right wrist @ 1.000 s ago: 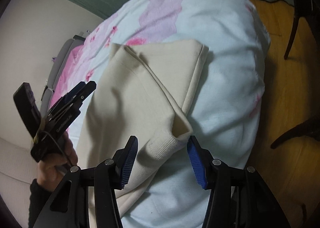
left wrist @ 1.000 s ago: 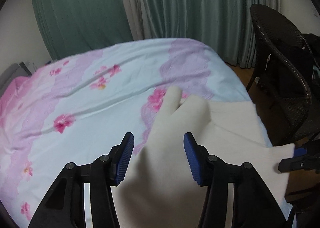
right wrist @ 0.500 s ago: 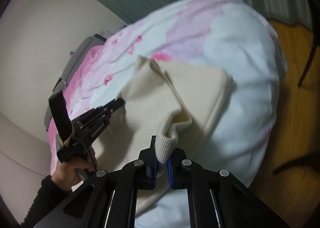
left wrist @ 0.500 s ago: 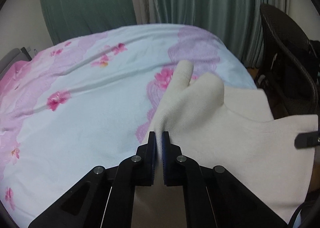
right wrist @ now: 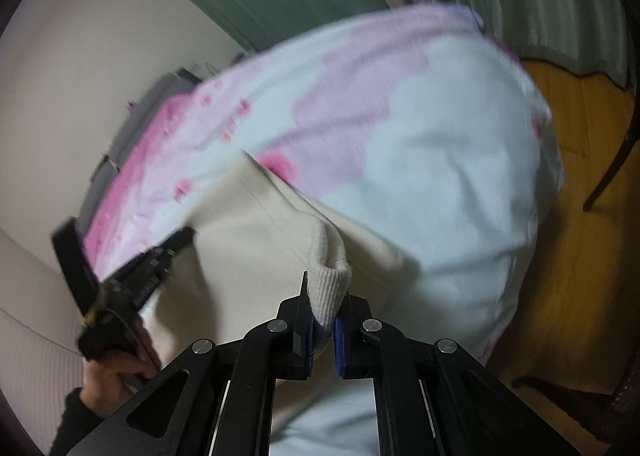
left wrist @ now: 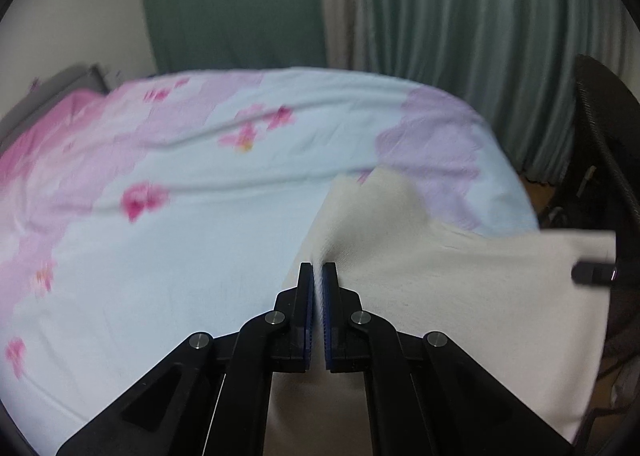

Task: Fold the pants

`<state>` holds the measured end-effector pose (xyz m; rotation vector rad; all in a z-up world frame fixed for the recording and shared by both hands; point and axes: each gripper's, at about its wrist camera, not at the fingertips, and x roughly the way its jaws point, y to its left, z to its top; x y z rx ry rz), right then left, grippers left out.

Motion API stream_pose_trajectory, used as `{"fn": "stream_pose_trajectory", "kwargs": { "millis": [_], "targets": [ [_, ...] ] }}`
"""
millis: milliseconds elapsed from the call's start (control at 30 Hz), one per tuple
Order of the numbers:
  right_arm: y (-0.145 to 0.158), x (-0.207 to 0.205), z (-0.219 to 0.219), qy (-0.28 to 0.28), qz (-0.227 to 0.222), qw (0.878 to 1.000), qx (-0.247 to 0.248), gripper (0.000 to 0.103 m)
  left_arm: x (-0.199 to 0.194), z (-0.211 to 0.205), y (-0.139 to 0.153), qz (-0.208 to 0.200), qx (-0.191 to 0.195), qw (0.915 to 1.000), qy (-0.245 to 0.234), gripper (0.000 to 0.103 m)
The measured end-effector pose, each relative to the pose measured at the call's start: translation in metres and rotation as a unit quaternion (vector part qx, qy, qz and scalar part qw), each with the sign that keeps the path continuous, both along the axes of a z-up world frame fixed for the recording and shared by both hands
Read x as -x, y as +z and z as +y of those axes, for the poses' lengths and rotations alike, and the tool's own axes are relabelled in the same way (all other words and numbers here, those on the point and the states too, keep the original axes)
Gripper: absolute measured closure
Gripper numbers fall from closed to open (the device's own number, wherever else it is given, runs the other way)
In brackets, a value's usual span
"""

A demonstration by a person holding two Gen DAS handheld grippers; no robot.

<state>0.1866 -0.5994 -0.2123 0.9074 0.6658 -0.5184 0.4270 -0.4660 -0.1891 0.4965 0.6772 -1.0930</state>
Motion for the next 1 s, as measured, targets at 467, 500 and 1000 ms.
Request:
{"fn": "stream_pose_trajectory", "kwargs": {
  "millis": [467,500,1000],
  "targets": [
    [0.002,0.008,0.009,-0.018,0.062,0.996,0.06,0.039,0.02,0.011,0.0,-0.03,0.012,0.9992,0.025,0.062],
    [0.006,0.012,0.011,-0.022,0.062,0.995,0.071,0.039,0.024,0.016,0.005,-0.036,0.016,0.9988,0.028,0.057],
    [0.133,0.005,0.149,0.093,-0.039,0.968,0.231,0.027,0.075,0.227,0.1,-0.066,0.057,0.9761,0.199,0.039]
  ]
}}
